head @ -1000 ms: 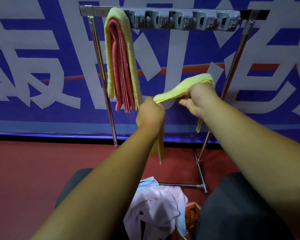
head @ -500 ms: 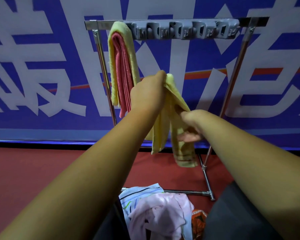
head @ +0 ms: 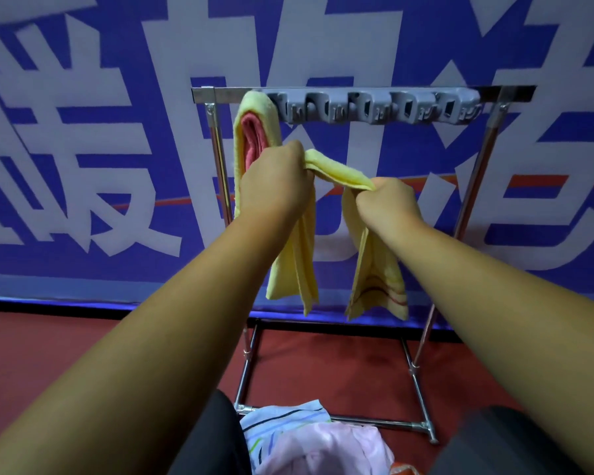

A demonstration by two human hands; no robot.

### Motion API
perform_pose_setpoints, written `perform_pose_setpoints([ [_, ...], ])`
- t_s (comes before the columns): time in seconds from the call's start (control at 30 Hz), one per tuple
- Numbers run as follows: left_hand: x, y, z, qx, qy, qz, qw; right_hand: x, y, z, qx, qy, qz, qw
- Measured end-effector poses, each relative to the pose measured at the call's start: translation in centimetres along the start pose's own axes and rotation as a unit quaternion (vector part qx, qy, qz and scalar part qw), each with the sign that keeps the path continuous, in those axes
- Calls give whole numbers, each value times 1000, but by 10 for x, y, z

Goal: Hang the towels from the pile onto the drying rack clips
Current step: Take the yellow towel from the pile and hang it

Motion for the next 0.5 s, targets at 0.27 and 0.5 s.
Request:
perform_pose_setpoints([
  [0.27,2,2,-39,-11,-38,1,999,-31,-58,-40,-18,64,-3,998],
  [0.5,29,16,-54,4,-88,53,995,-25,-98,-68,-58,65,-6,996],
])
Point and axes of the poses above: each hand's wrist, its own z-axis away from the middle knuckle, its own x-axis out of the palm, y = z × x, the point moved 7 cm from there along -z, towards the middle knuckle
